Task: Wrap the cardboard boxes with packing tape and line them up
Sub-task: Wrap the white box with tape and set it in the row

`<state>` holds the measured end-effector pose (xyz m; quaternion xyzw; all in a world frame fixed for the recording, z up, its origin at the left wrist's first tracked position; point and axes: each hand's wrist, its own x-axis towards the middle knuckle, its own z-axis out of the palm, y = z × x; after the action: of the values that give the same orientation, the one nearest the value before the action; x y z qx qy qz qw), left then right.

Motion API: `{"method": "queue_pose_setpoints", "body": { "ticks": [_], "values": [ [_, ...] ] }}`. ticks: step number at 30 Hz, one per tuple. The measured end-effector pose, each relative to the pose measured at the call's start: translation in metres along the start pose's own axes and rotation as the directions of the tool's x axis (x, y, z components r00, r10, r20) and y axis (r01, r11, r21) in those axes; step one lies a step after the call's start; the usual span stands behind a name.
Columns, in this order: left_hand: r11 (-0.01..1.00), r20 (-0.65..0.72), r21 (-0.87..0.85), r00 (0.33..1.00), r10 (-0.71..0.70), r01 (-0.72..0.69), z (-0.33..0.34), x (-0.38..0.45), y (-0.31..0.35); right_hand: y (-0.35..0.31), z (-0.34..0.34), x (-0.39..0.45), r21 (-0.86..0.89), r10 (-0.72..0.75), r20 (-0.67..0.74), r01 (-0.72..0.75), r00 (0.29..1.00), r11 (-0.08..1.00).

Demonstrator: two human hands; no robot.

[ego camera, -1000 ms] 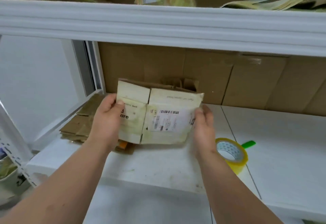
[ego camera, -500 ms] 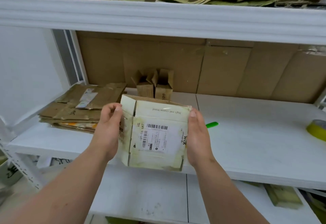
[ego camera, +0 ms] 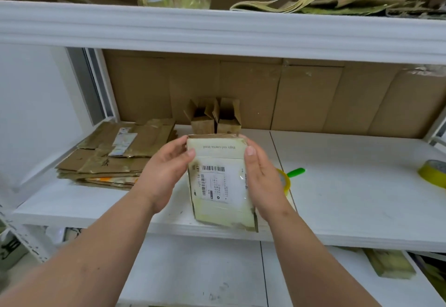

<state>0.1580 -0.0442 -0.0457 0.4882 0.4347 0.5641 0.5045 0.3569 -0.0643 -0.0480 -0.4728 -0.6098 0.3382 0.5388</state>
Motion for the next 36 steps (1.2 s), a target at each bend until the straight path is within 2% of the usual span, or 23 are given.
{"method": "queue_pose_setpoints", "body": {
  "ticks": [6, 9, 12, 18, 26, 29, 33, 36],
  "values": [
    [0.979, -0.054, 0.163, 0.989, 0.137, -0.126, -0.013, 0.016, 0.016, 0.006, 0.009, 0.010, -0.059, -0.022, -0.030, 0.020, 0.999, 0.998],
    [0.934, -0.059, 0.344, 0.991, 0.121, -0.093, -0.021, 0.021, 0.013, 0.021, 0.019, 0.011, -0.117, -0.001, 0.011, 0.002, 1.000, 0.993],
    [0.869, -0.013, 0.489, 0.995, 0.095, -0.076, -0.032, 0.022, -0.002, 0.037, 0.029, 0.007, -0.118, 0.055, -0.008, -0.056, 0.998, 0.992],
    [0.771, 0.023, 0.626, 0.991, 0.128, -0.114, -0.043, 0.022, -0.019, 0.035, 0.033, 0.006, -0.067, 0.102, -0.038, -0.105, 0.994, 0.992],
    [0.720, 0.052, 0.678, 0.987, 0.154, -0.148, -0.045, 0.018, -0.025, 0.039, 0.029, 0.008, -0.136, 0.083, -0.050, -0.089, 0.995, 0.987],
    [0.724, 0.016, 0.676, 0.985, 0.174, -0.139, -0.042, 0.020, -0.023, 0.041, 0.027, 0.011, -0.170, 0.075, -0.037, -0.080, 0.996, 0.982],
    [0.779, -0.083, 0.624, 0.986, 0.144, -0.061, -0.035, 0.024, -0.020, 0.043, 0.024, 0.020, -0.166, 0.081, -0.069, -0.092, 0.994, 0.982],
    [0.766, -0.129, 0.641, 0.976, 0.177, -0.054, -0.030, 0.026, -0.019, 0.041, 0.022, 0.026, -0.113, 0.122, -0.075, -0.130, 0.990, 0.985]
  ]
}}
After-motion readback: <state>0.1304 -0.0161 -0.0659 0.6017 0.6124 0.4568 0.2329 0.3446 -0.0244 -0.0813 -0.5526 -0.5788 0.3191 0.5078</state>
